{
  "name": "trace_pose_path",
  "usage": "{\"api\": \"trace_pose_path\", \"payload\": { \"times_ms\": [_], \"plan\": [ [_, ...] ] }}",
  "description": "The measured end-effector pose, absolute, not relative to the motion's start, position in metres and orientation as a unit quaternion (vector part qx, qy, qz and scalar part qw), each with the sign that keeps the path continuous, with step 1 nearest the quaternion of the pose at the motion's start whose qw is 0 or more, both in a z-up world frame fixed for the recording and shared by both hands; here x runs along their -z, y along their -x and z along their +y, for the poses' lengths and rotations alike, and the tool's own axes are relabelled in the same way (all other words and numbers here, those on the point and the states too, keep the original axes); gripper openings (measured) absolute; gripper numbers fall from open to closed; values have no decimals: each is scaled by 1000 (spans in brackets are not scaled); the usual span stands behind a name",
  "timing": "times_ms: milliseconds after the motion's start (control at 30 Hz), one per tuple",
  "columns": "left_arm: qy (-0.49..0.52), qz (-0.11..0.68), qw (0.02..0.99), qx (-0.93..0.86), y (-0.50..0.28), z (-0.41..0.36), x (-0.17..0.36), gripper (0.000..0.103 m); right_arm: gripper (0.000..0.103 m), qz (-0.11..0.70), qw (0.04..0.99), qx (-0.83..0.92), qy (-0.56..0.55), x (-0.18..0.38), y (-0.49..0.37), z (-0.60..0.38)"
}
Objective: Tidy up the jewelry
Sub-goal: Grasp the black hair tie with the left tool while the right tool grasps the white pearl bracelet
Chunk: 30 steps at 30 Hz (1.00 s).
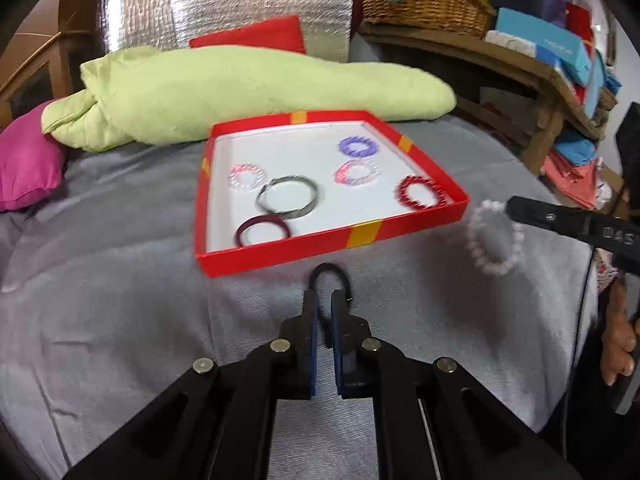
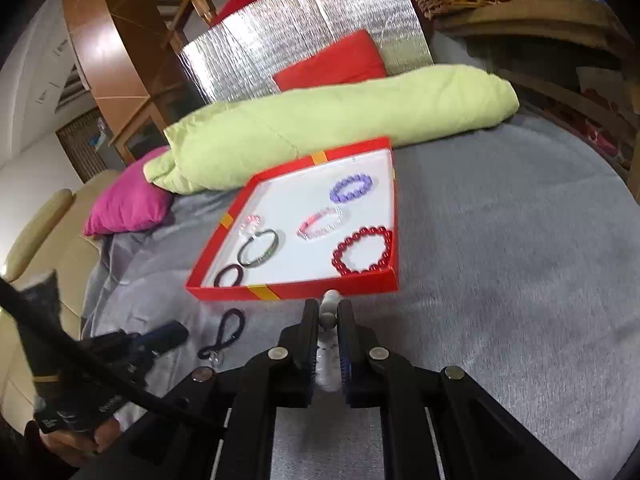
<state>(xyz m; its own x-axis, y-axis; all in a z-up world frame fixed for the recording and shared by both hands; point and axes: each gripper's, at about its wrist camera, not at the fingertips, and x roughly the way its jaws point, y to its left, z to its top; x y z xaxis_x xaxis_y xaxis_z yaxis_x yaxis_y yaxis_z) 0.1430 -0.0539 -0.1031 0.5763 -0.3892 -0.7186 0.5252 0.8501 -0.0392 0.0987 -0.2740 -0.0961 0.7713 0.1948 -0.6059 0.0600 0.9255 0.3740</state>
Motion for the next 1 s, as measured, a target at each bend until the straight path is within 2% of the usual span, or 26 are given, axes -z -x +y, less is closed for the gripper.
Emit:
{"api": "trace_pose_path", "payload": {
  "times_ms": [67,100,133,467,500,567,600,733,767,800,1000],
  "plan": [
    [-77,397,878,258,-147,-52,106,25,11,345,919,-37,-189,98,-101,-272],
    [-72,401,877,256,-148,-52,108,44,11,350,917,-36,-189,100,-101,-272],
    [-69,402,877,253,-148,-51,109,55,11,354,915,-36,-189,102,-103,-272],
    [-47,447,855,256,-160,-61,132,56,11,363,910,-33,-195,107,-104,-274],
    [-40,449,853,262,-160,-61,133,56,11,363,910,-32,-196,107,-104,-275],
    [-37,448,850,275,-158,-63,133,42,11,363,910,-31,-197,107,-104,-276],
    [-41,448,848,282,-157,-65,134,25,11,363,910,-31,-197,107,-104,-276],
    [-61,443,848,284,-153,-71,135,23,11,365,909,-30,-196,108,-105,-275],
    [-58,439,850,285,-153,-70,133,19,11,365,910,-30,-196,108,-105,-275],
    [-55,436,852,285,-153,-69,131,8,11,365,910,-31,-196,108,-105,-275],
    [-47,398,877,264,-149,-58,112,5,11,353,913,-35,-199,104,-102,-275]
  ]
}}
